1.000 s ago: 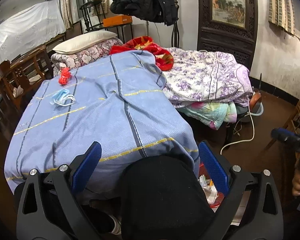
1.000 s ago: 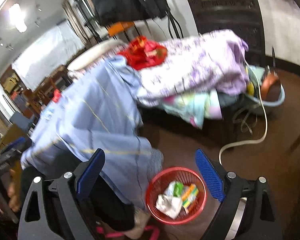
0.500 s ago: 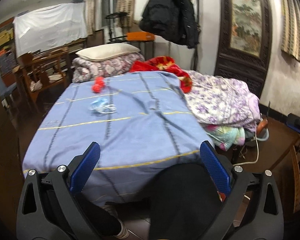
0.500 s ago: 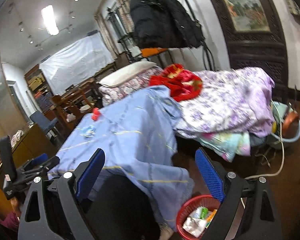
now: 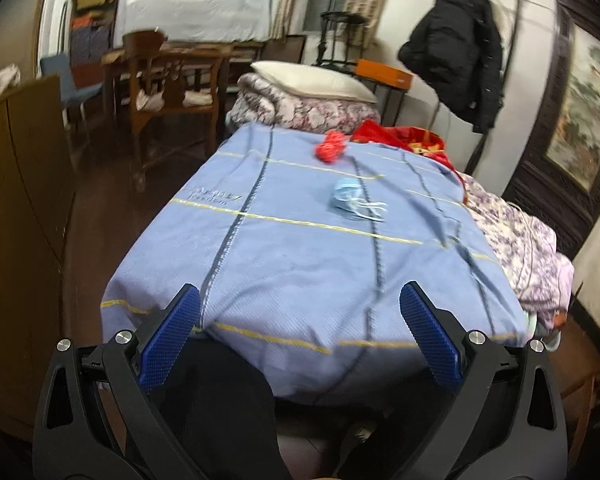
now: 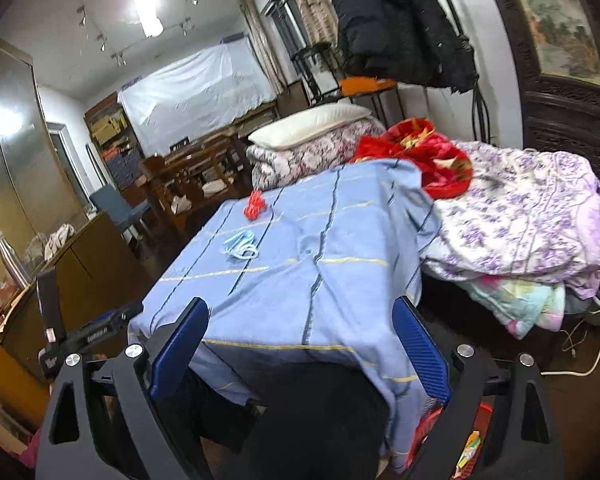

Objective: Collect trash
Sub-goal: 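Move both tools back over the bed toward the mask and red tassel, then grasp the blue face mask with the left gripper while the right gripper grasps the red tassel, then carry the mask and red tassel off the bed toward the red wastebasket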

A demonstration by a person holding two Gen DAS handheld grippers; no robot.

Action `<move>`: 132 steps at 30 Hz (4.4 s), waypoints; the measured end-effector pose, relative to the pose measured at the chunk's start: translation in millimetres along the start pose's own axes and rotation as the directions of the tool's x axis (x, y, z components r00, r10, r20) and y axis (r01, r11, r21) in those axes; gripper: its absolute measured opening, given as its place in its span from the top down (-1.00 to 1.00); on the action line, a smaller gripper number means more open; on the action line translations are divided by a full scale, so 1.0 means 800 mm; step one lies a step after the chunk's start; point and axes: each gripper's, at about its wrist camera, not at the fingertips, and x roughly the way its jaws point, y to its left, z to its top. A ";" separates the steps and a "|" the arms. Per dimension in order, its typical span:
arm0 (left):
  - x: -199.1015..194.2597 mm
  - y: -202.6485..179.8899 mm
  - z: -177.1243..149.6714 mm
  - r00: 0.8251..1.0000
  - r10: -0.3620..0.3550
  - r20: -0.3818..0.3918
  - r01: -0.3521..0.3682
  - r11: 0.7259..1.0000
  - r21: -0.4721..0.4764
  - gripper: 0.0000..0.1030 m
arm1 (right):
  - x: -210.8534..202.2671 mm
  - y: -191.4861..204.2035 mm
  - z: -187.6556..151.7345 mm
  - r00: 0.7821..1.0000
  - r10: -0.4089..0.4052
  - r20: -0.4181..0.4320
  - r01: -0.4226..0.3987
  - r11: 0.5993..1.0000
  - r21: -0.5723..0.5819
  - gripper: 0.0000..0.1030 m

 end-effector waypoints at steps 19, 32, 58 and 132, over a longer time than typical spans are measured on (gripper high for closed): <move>0.224 -0.072 0.127 0.991 -0.033 -0.129 0.044 0.996 0.081 -0.86 | 0.122 -0.038 0.040 0.993 -0.063 -0.103 0.075 0.990 0.116 -0.77; 0.280 -0.032 0.133 0.960 -0.176 -0.219 0.165 0.984 -0.065 -0.55 | 0.232 -0.009 0.089 0.991 -0.045 -0.129 0.058 0.993 0.105 -0.77; 0.244 0.065 0.160 0.991 -0.100 -0.089 0.072 0.960 -0.272 0.47 | 0.523 0.129 0.182 0.960 0.075 -0.268 -0.073 0.997 0.016 -0.37; -0.043 -0.115 0.073 0.969 -0.180 0.167 0.161 0.980 0.121 0.47 | 0.050 0.056 0.067 0.994 -0.001 0.112 0.004 1.000 -0.022 0.38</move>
